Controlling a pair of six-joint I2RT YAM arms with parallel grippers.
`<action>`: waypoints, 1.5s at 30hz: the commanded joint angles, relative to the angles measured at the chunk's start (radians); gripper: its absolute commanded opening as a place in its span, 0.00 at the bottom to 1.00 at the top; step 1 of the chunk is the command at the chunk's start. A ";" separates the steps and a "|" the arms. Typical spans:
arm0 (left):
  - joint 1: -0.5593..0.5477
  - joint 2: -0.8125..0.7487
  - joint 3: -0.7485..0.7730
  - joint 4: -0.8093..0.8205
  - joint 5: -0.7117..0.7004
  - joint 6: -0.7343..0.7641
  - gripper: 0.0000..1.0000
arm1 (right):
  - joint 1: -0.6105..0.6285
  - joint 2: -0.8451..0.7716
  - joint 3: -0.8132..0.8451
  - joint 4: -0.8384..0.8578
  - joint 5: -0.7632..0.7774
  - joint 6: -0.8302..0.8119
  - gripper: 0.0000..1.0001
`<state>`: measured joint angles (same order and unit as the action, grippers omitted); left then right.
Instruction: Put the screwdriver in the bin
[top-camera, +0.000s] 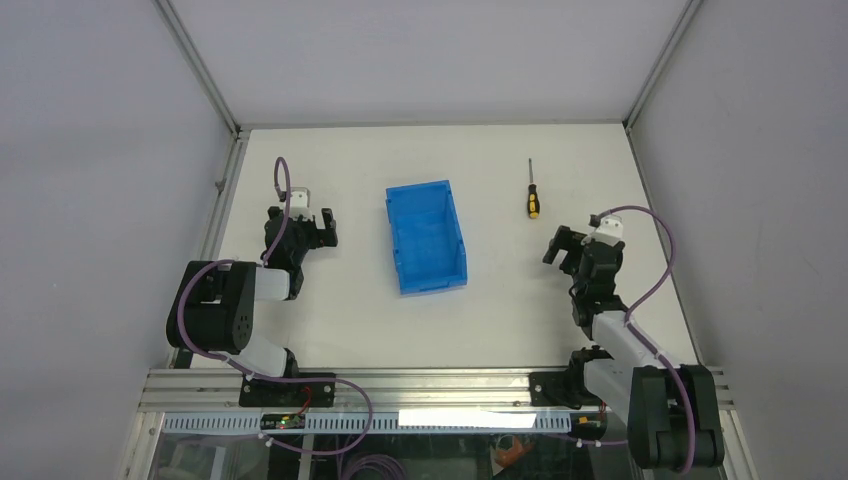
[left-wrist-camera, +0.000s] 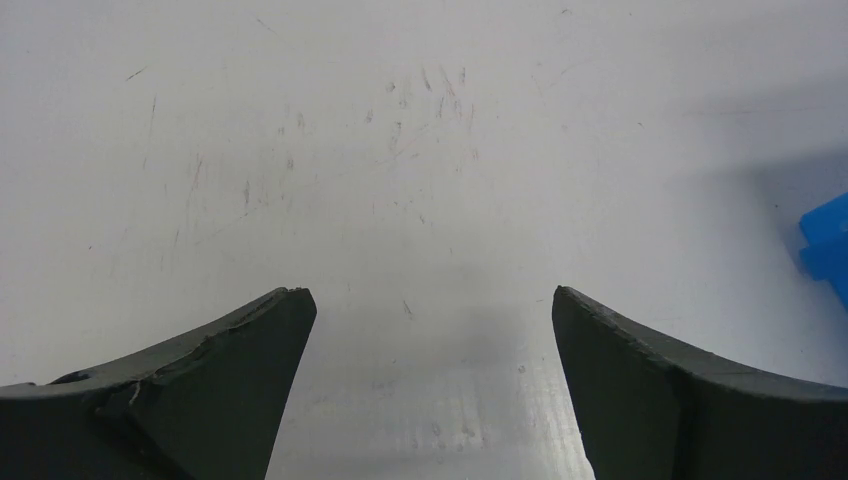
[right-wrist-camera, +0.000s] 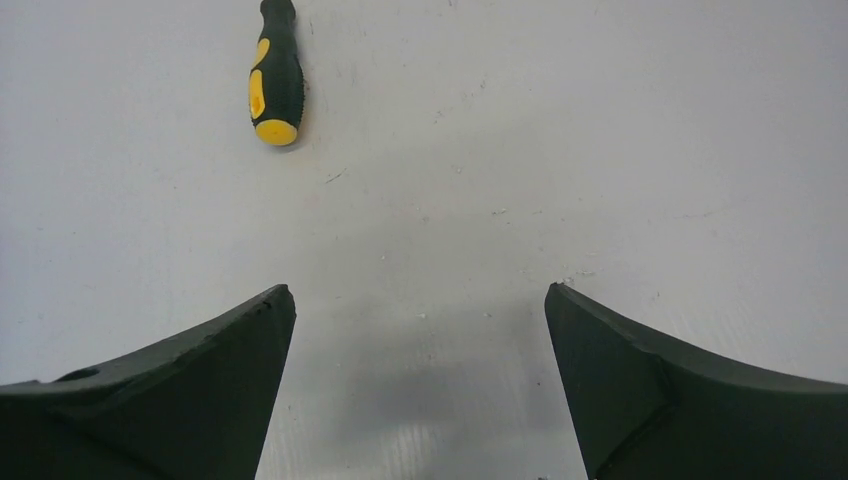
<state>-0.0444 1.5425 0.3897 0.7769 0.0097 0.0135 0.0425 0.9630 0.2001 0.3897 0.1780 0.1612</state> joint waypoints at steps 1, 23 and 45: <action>0.001 -0.035 -0.008 0.030 0.020 -0.011 0.99 | -0.005 0.015 0.052 0.019 0.049 0.041 0.99; 0.001 -0.036 -0.009 0.031 0.020 -0.011 0.99 | 0.018 0.704 1.229 -1.062 -0.162 0.050 0.99; 0.001 -0.035 -0.008 0.030 0.020 -0.012 0.99 | 0.087 1.307 1.632 -1.281 0.007 0.059 0.23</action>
<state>-0.0444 1.5425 0.3882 0.7769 0.0097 0.0135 0.1303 2.2345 1.8099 -0.8734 0.1268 0.2230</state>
